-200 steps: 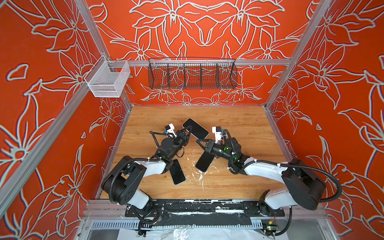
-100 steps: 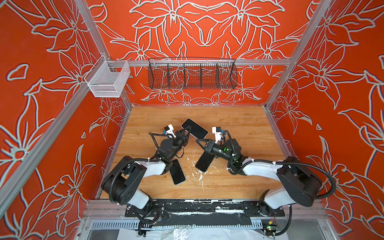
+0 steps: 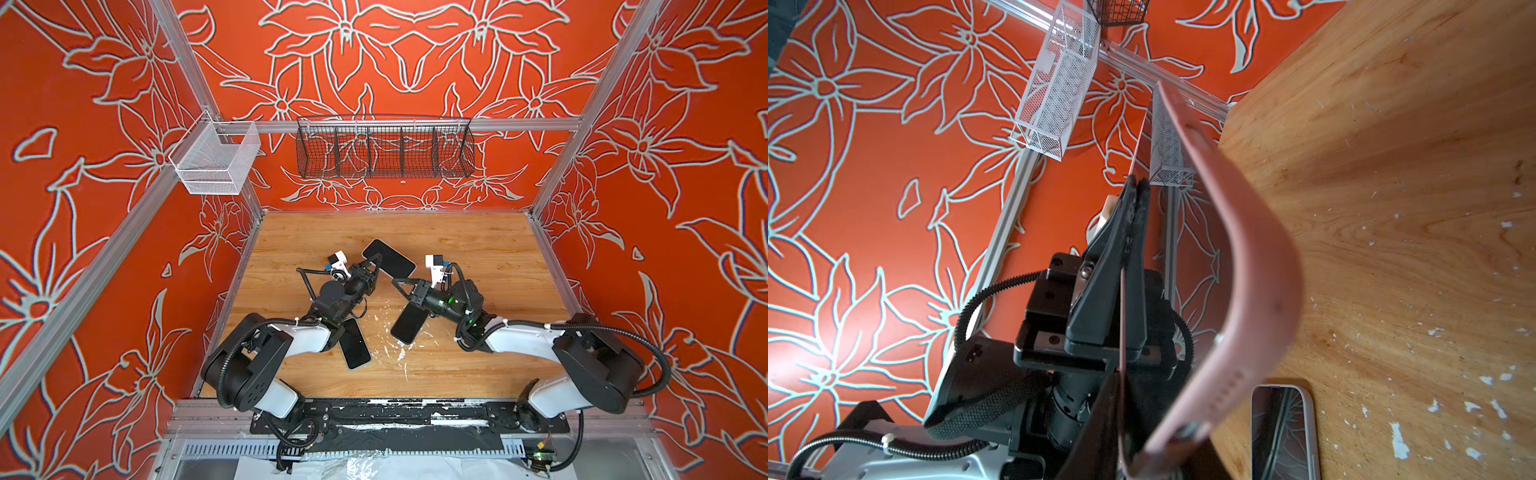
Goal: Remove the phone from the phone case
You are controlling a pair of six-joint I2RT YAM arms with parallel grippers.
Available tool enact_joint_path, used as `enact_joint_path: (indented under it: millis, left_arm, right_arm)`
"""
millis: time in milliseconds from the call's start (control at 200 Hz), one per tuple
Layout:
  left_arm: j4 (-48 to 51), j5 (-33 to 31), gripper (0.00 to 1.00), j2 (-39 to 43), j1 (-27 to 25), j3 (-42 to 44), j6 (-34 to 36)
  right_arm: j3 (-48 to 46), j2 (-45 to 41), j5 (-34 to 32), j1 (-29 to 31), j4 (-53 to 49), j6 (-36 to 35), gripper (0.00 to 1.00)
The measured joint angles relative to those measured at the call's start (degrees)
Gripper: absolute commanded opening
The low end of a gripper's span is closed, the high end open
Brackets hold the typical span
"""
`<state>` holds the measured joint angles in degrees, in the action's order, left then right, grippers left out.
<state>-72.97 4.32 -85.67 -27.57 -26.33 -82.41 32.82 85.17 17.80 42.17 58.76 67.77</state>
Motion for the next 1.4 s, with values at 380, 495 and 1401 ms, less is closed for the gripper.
enact_joint_path:
  millis: [380, 495, 1401]
  left_arm:
    - [0.24, 0.26, 0.00, 0.66, -0.17, 0.63, 0.24]
    - [0.48, 0.26, 0.00, 0.66, -0.17, 0.63, 0.52]
    - [0.42, 0.22, 0.00, 0.35, -0.17, -0.74, 1.40]
  right_arm:
    - [-0.20, 0.00, -2.03, -0.59, 0.76, 0.24, 0.31]
    - [-0.20, 0.00, -1.84, -0.42, 0.87, 0.22, 0.36]
    - [-0.20, 0.79, -1.95, 1.97, 2.58, 0.28, 0.21]
